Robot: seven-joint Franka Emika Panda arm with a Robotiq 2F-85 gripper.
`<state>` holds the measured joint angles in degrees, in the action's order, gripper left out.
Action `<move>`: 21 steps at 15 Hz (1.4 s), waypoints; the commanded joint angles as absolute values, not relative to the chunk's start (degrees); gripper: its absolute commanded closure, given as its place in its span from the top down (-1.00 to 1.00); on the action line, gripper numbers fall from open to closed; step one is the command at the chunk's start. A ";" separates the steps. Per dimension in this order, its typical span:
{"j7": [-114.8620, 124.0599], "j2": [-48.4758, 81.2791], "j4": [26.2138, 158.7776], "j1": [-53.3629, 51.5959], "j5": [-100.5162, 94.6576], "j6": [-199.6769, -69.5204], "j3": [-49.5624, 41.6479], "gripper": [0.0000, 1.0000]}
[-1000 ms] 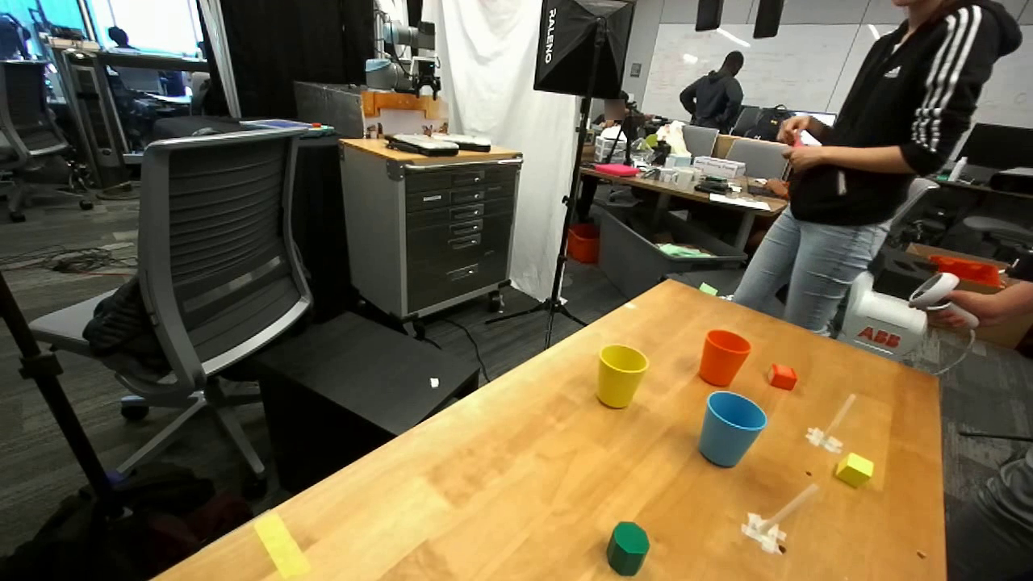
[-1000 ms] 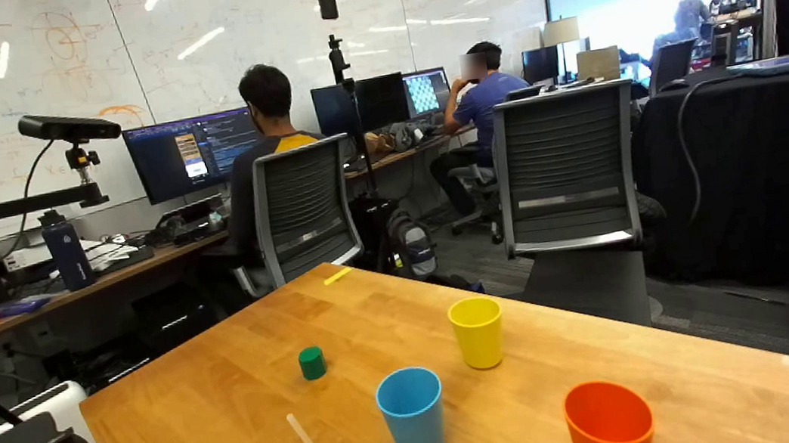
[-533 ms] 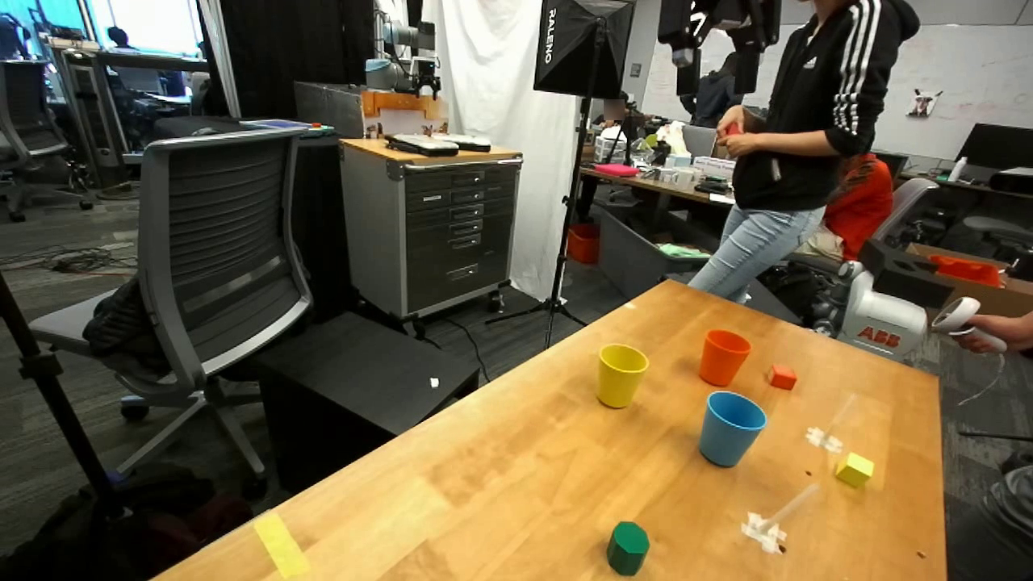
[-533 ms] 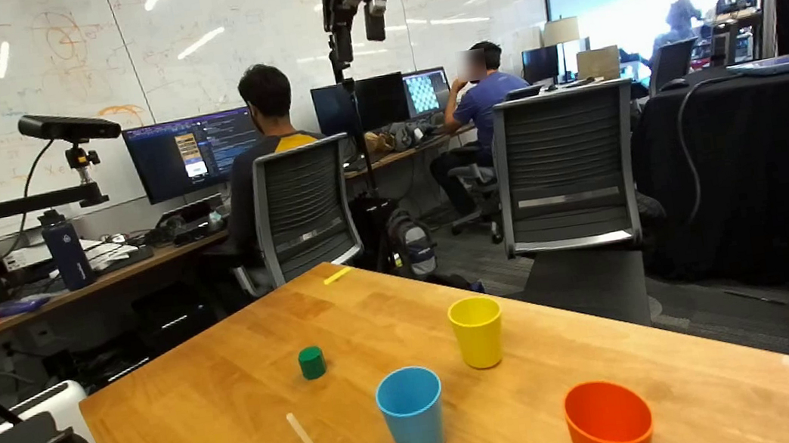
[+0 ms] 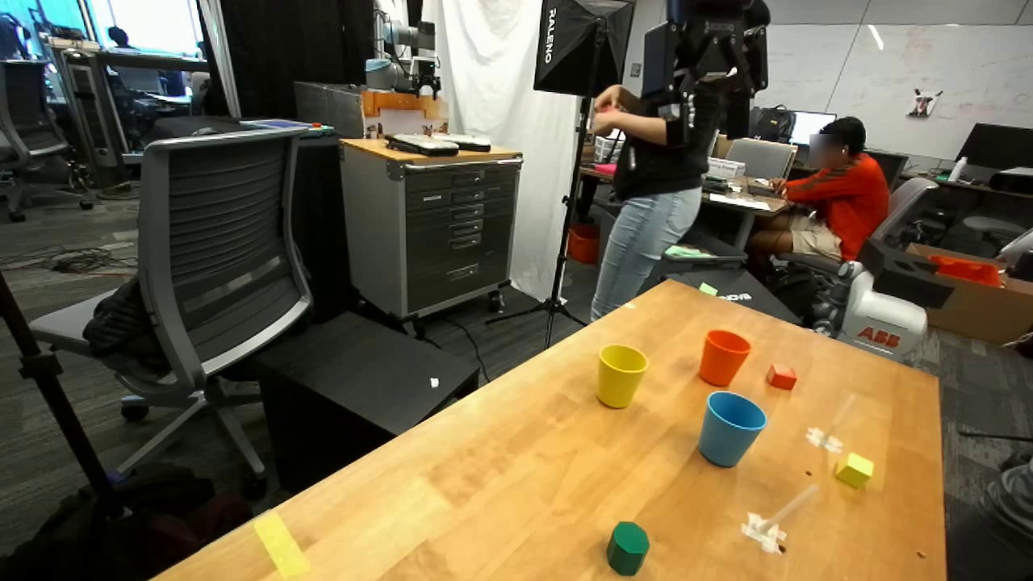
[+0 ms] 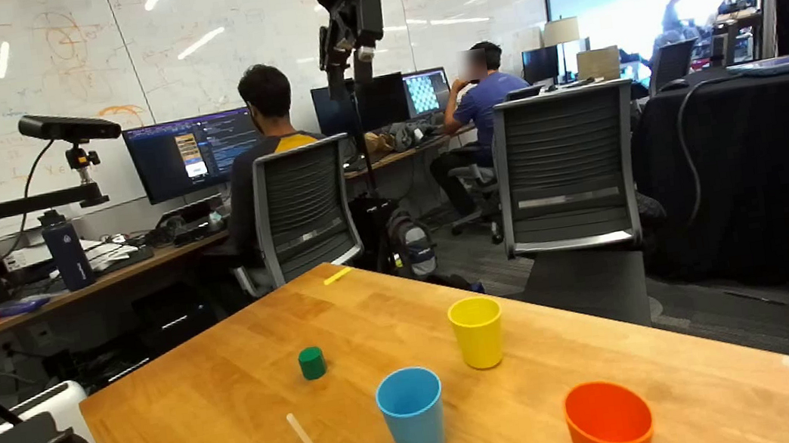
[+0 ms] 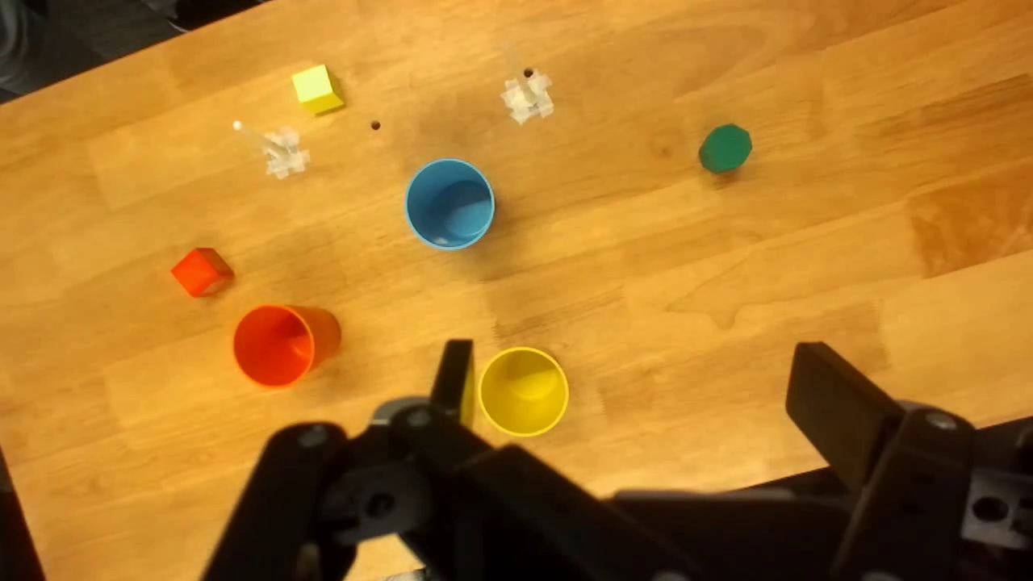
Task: Stack the cups into the blue cup
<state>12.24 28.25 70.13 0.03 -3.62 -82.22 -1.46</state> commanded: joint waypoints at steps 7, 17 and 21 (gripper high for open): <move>12.13 28.35 69.83 -0.27 -3.43 -81.97 -1.90 1.00; 11.52 28.87 69.20 -1.14 -3.49 -80.32 -1.62 1.00; 11.51 29.17 68.79 -0.96 -3.81 -80.06 -1.86 1.00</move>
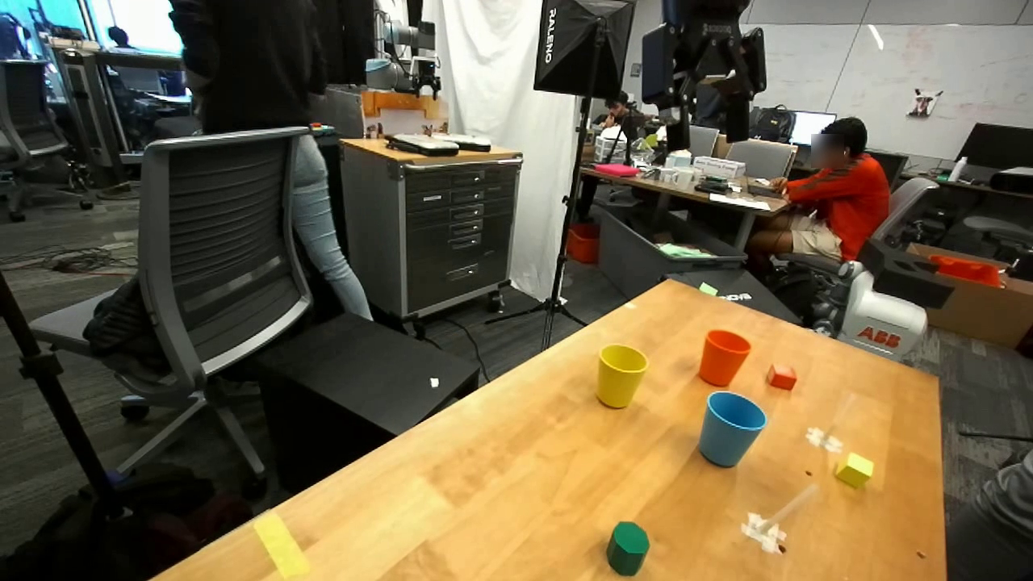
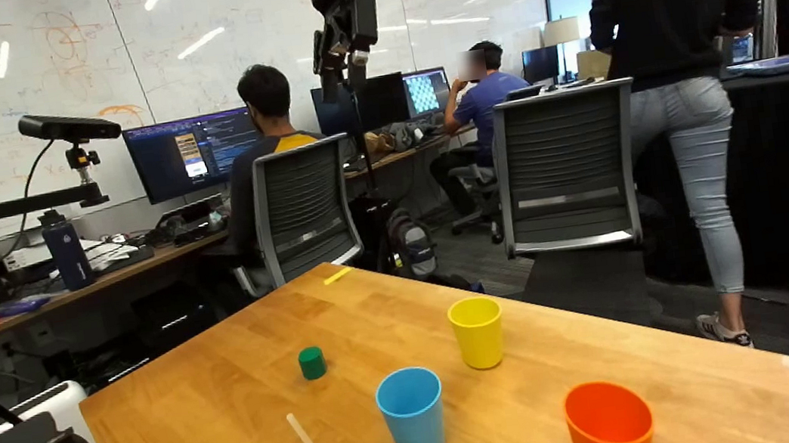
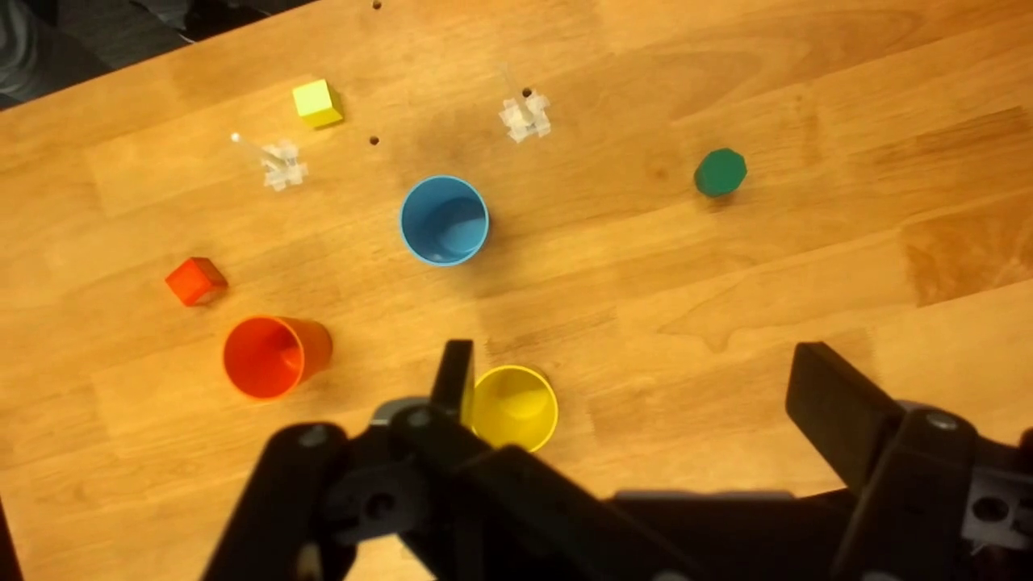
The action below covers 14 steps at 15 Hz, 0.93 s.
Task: Stack the cups into the blue cup
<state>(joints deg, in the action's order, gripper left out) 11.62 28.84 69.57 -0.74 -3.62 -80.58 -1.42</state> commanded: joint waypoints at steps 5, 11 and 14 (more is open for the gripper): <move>11.81 32.31 66.00 -0.67 -5.28 -80.94 -2.94 1.00; 14.48 41.38 57.10 -0.43 -5.99 -79.45 -4.40 1.00; 16.36 46.66 51.68 -0.92 -6.07 -78.33 -4.72 1.00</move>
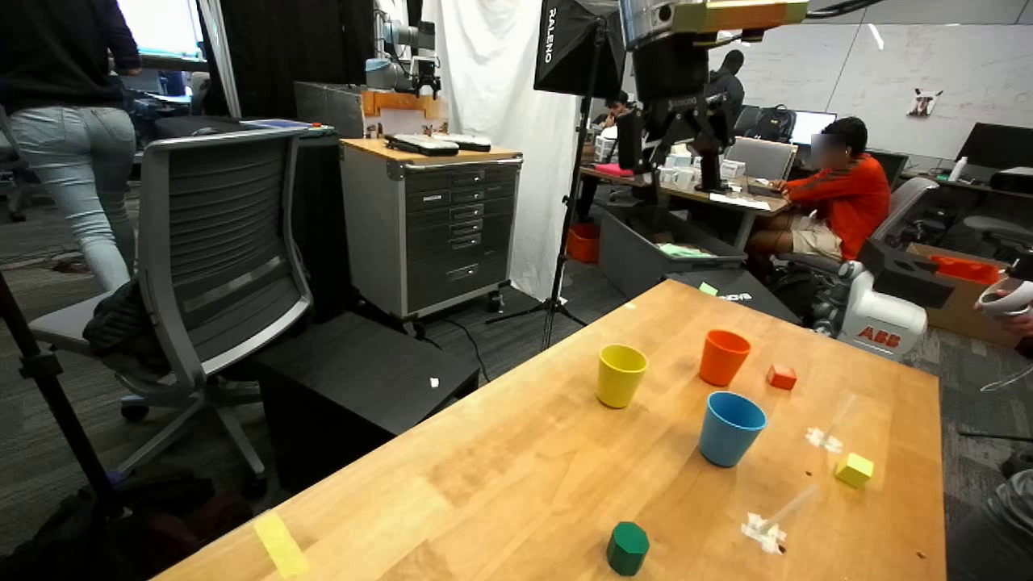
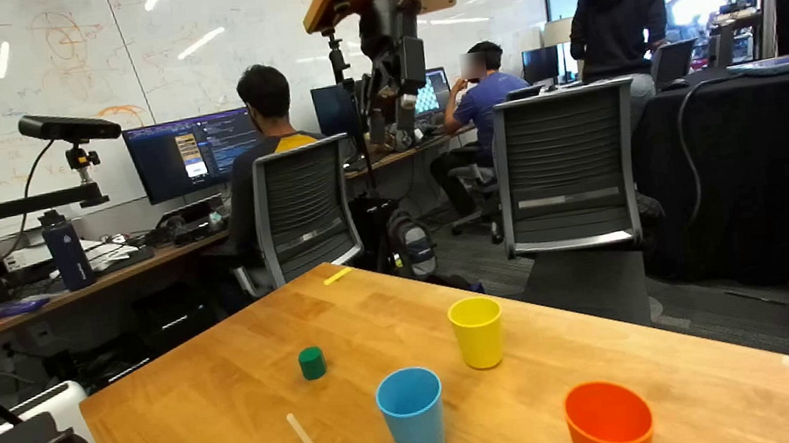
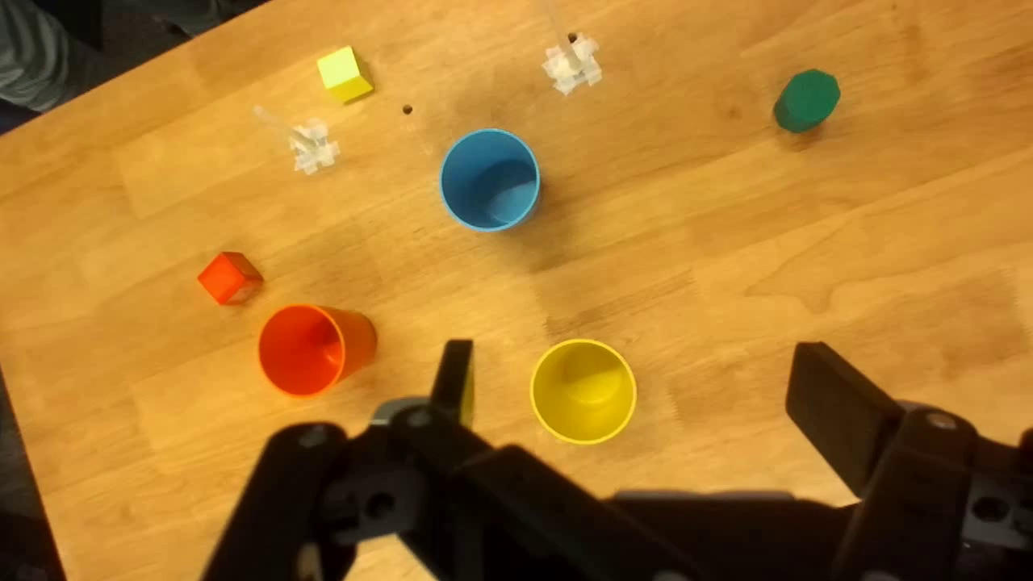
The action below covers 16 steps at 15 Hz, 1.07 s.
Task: Stack the cups into the blue cup
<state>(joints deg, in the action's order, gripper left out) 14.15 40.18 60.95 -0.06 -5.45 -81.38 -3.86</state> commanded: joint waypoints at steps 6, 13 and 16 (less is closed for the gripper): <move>20.44 57.33 40.34 -1.86 -5.64 -75.30 -5.09 1.00; 23.33 66.49 31.50 -1.91 -5.69 -73.13 -5.65 1.00; 24.05 69.18 29.69 -1.36 -6.36 -73.04 -5.63 1.00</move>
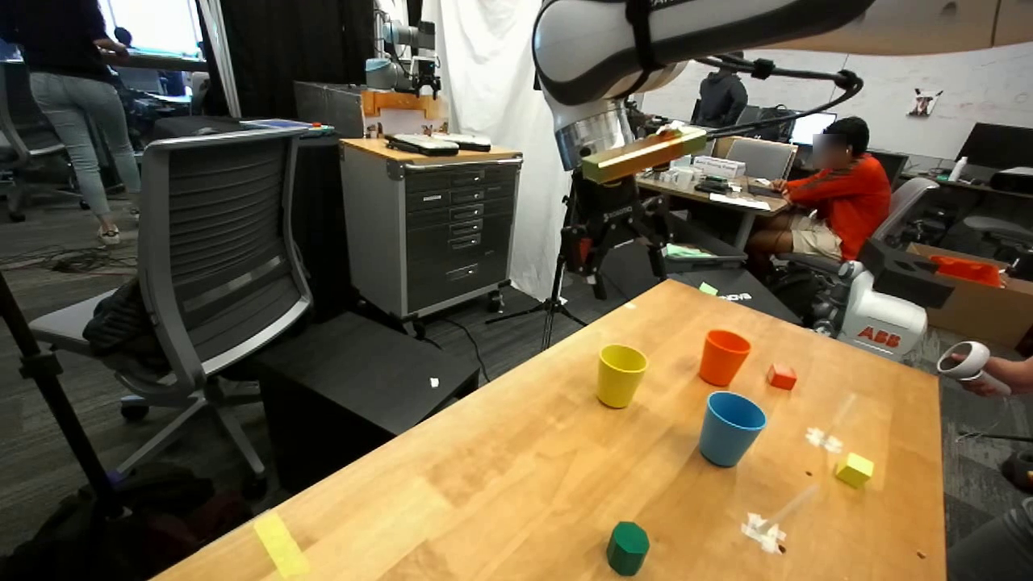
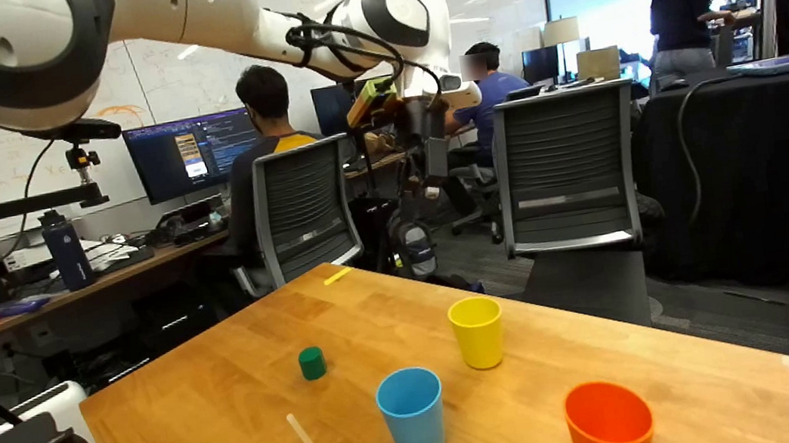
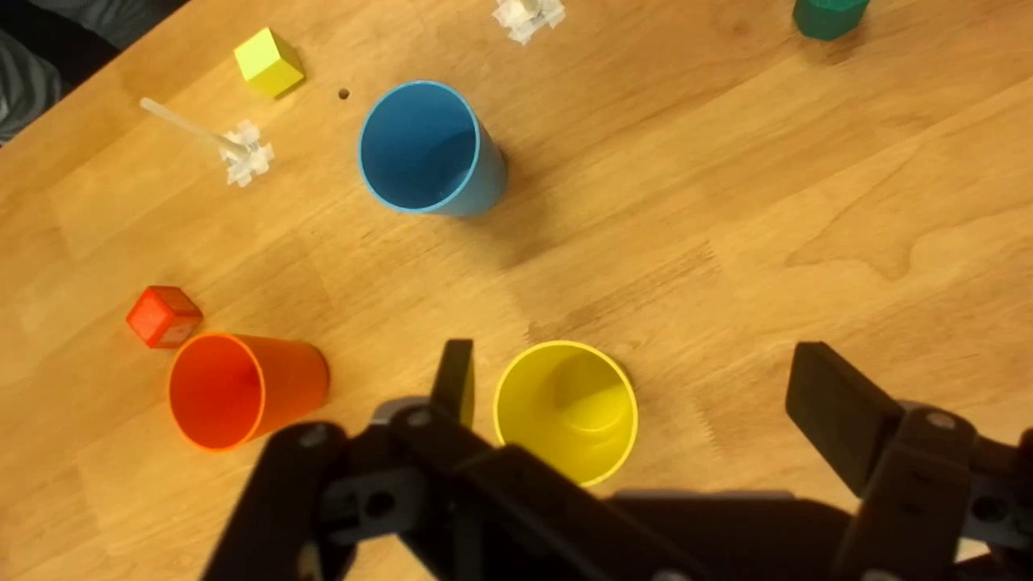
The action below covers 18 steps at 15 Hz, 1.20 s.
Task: Stack the cups into the blue cup
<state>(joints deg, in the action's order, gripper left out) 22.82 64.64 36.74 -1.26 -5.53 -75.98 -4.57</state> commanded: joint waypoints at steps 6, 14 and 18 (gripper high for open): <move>24.52 72.53 27.71 -1.00 -7.42 -73.51 -7.13 1.00; 17.70 69.05 27.93 -0.59 -5.26 -61.05 -5.01 1.00; 17.47 64.71 27.57 0.27 -3.21 -54.76 -4.49 1.00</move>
<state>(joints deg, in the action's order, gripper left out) 18.38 68.18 28.57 -0.82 -5.26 -60.67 -5.68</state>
